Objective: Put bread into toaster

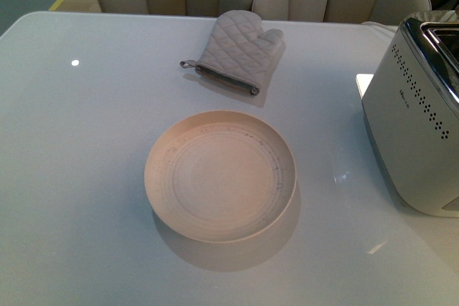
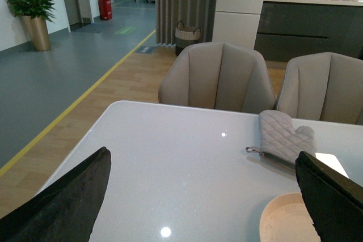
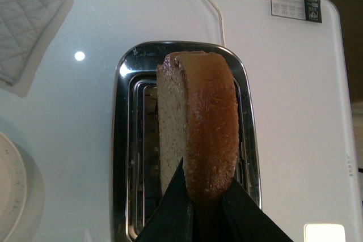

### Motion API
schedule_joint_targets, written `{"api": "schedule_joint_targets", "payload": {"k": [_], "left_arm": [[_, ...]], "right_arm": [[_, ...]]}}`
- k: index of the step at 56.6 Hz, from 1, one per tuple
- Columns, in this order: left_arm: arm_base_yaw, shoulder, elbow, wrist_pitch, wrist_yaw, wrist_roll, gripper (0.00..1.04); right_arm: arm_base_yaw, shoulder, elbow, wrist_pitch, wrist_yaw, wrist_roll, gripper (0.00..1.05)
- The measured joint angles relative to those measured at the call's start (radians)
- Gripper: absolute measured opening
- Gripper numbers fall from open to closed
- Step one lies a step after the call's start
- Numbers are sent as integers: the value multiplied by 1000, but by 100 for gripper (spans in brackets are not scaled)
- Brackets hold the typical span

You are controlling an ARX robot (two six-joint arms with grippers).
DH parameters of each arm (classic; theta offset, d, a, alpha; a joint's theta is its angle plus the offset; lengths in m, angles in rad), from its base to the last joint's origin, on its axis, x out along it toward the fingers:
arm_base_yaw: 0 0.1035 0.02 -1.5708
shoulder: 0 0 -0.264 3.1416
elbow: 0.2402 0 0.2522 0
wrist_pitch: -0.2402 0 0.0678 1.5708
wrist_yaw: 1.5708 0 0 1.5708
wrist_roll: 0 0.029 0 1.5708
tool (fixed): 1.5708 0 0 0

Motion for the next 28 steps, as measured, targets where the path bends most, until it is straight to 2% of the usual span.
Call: {"api": "schedule_joint_targets", "payload": {"k": [28], "left_arm": [[0, 0, 0, 0, 0, 0, 97]], "right_arm": [[-3, 20, -52, 8, 11, -23, 3]]}}
